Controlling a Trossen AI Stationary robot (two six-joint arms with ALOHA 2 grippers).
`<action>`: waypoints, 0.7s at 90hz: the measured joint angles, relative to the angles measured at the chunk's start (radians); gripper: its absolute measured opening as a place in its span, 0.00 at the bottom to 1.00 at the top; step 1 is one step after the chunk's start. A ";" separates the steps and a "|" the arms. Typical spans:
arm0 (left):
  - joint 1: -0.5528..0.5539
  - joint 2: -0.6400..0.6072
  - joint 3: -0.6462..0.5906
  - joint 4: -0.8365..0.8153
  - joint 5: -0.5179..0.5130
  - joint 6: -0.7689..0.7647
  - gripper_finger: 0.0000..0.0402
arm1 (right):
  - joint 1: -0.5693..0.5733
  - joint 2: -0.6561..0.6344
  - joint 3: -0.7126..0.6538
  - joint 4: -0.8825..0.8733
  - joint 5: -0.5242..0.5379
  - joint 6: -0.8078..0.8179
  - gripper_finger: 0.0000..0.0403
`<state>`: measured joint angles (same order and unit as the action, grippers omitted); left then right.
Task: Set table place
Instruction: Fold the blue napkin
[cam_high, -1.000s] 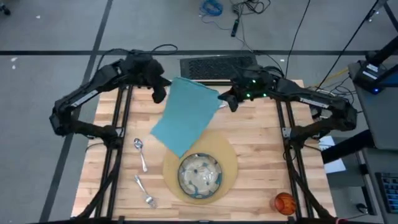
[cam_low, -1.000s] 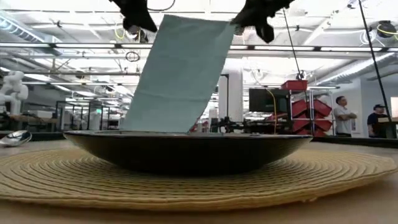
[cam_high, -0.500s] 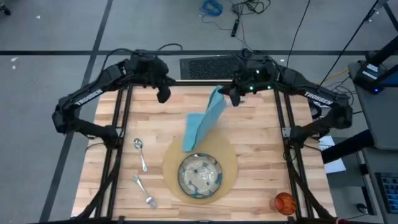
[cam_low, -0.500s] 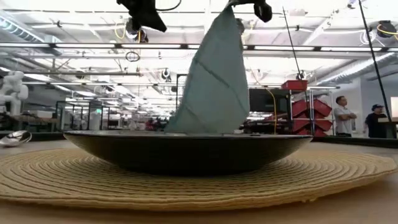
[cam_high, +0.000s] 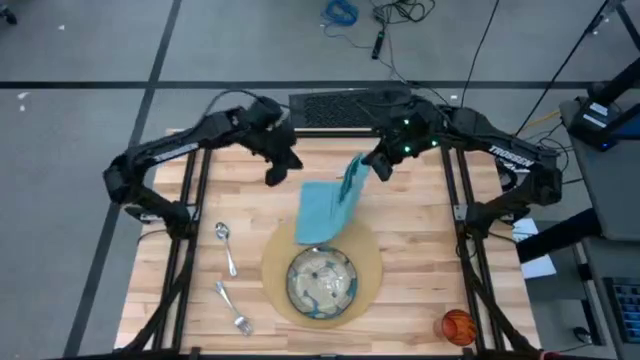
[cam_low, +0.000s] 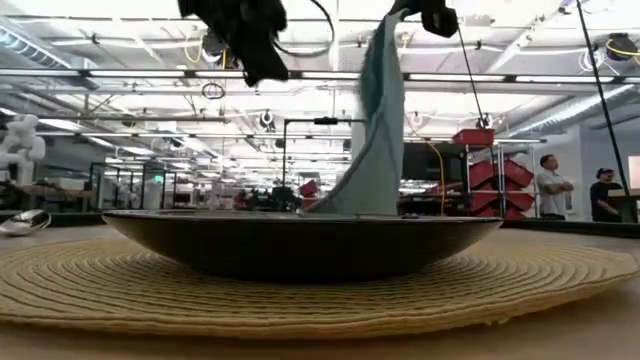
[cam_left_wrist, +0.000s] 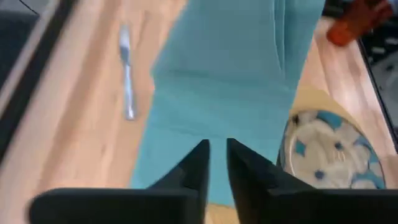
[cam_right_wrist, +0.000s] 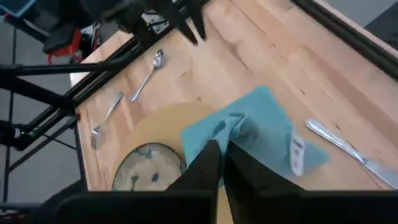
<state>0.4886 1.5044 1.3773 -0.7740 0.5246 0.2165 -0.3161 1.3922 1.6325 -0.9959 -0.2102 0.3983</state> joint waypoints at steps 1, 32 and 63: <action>-0.004 0.006 0.000 -0.002 0.005 -0.001 0.19 | 0.000 0.000 0.000 -0.001 0.000 0.000 0.00; -0.189 0.111 0.001 0.180 -0.126 -0.096 0.50 | -0.001 0.000 0.000 -0.031 0.002 -0.008 0.00; -0.297 0.113 0.001 0.316 -0.311 -0.106 0.51 | -0.006 0.000 0.000 -0.055 0.004 -0.030 0.00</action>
<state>0.1917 1.6169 1.3781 -0.4576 0.2134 0.1101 -0.3218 1.3918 1.6325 -1.0504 -0.2058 0.3681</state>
